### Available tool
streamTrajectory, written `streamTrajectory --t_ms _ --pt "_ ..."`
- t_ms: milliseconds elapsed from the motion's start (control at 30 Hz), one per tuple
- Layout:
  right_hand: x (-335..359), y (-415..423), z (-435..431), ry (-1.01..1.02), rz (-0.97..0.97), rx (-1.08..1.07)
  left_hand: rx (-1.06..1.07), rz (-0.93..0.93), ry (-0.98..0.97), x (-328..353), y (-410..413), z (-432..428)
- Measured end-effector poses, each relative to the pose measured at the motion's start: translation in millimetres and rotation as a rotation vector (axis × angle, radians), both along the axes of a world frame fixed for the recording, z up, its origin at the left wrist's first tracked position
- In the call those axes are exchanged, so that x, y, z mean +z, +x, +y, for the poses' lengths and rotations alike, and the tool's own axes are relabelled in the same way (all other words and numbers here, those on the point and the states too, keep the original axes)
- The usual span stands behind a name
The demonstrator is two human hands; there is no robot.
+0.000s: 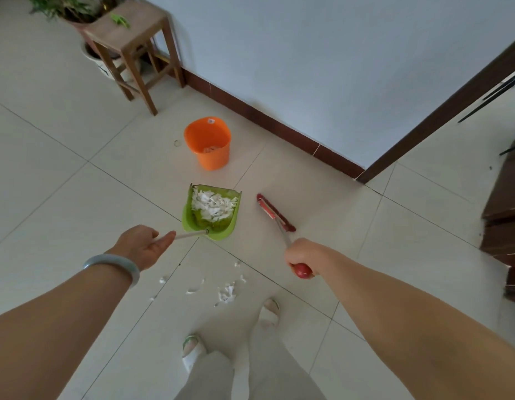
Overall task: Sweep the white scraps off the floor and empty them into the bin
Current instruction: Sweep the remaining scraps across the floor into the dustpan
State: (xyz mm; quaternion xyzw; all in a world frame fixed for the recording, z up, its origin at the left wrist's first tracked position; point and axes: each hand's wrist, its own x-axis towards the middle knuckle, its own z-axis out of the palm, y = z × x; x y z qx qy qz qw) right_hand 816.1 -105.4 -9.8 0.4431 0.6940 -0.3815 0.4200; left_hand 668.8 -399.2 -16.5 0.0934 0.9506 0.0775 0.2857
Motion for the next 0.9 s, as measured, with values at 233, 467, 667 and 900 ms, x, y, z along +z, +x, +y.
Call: streamTrajectory --t_ms 233,467,667,900 --pt "1.1 28.3 -113.5 0.049 -0.076 0.396 -0.001 -0.021 -0.023 4.4 6.8 -96.9" --pt "21.7 33.0 -187.6 0.040 -0.121 0.532 -0.054 -0.009 -0.077 16.4 14.3 -180.3" --pt "29.5 7.4 -213.2 0.026 -0.040 0.489 0.049 -0.004 -0.067 21.0 29.1 -245.5" --pt "4.6 -64.2 -248.7 0.093 0.059 0.655 0.257 -0.016 -0.057 19.6 70.3 -309.9"
